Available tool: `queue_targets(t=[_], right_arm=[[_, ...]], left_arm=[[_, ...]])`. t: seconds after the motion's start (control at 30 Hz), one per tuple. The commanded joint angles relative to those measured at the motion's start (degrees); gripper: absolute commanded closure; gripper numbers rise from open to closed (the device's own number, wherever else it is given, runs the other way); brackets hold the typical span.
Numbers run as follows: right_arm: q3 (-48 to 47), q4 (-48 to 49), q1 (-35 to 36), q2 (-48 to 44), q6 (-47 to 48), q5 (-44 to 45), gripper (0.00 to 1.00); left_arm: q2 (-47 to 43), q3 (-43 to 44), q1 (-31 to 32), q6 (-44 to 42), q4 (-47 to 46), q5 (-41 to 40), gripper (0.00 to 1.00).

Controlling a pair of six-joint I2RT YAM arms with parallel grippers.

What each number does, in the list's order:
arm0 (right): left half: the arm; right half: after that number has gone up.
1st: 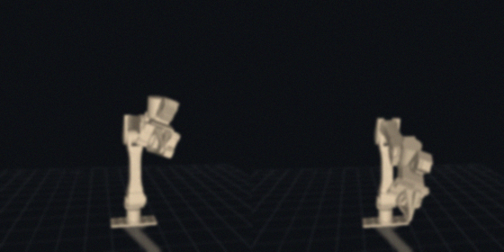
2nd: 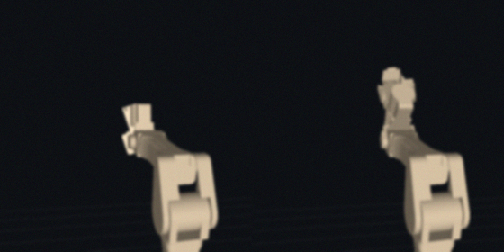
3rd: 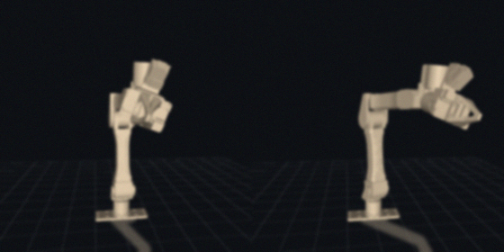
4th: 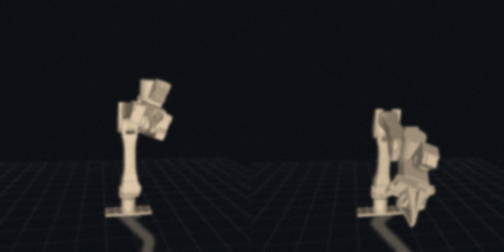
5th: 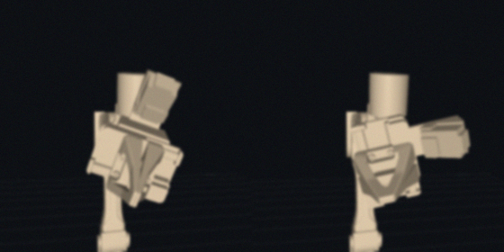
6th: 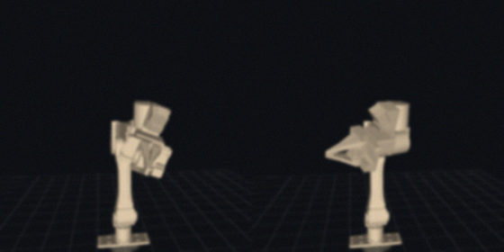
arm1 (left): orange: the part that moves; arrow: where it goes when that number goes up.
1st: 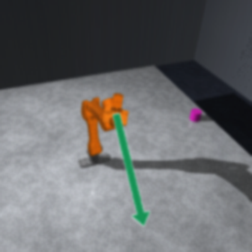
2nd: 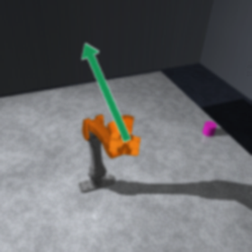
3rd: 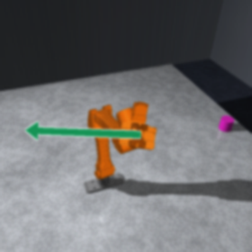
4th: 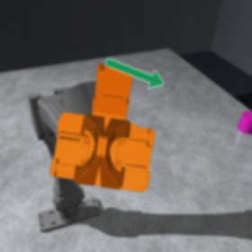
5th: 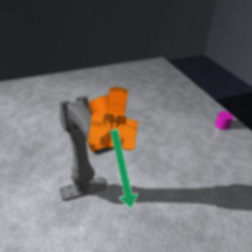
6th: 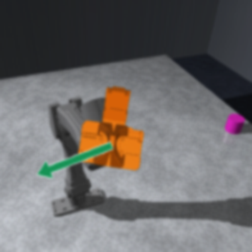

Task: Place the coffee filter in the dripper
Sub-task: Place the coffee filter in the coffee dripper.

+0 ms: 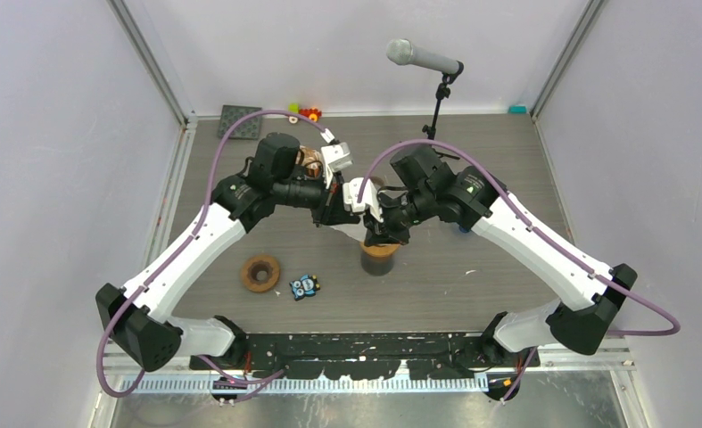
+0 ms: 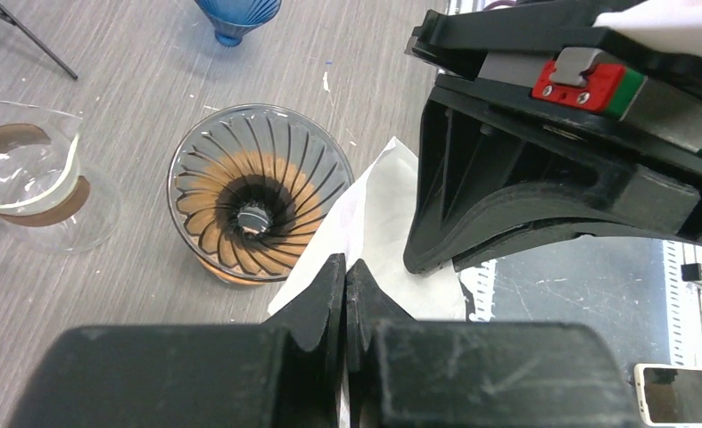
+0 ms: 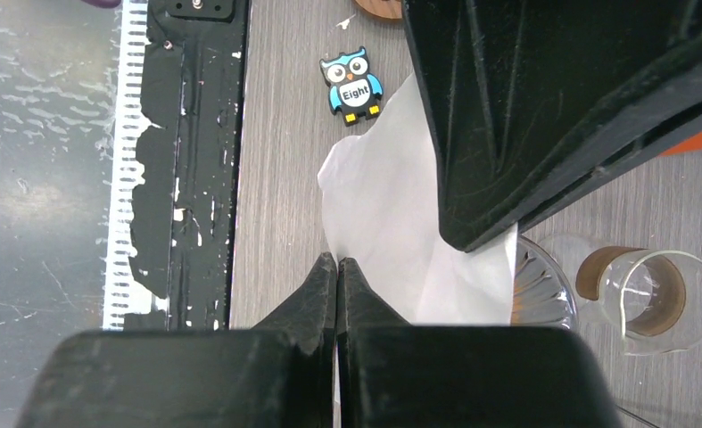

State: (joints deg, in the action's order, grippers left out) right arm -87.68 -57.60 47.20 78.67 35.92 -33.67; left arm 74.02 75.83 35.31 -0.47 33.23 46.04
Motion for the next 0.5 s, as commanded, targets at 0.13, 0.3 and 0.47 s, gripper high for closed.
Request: queue_targets(t=[0.13,0.3,0.47], right_arm=[[-0.13,2.04,0.35,-0.63,-0.15,-0.28,1.00],[-0.54,2.04,0.30,-0.42,-0.32,-0.17,0.99],[-0.82,1.97,0.35,-0.77,-0.41,0.50,1.00]], left_arm=[[-2.56,-0.14,0.26,0.06,-3.21,-4.19,0.86],[-1.77,0.58,0.21,0.21,-3.30,-4.44,0.71],[-0.43,1.26,0.20,0.19,-3.24,-2.34,0.64]])
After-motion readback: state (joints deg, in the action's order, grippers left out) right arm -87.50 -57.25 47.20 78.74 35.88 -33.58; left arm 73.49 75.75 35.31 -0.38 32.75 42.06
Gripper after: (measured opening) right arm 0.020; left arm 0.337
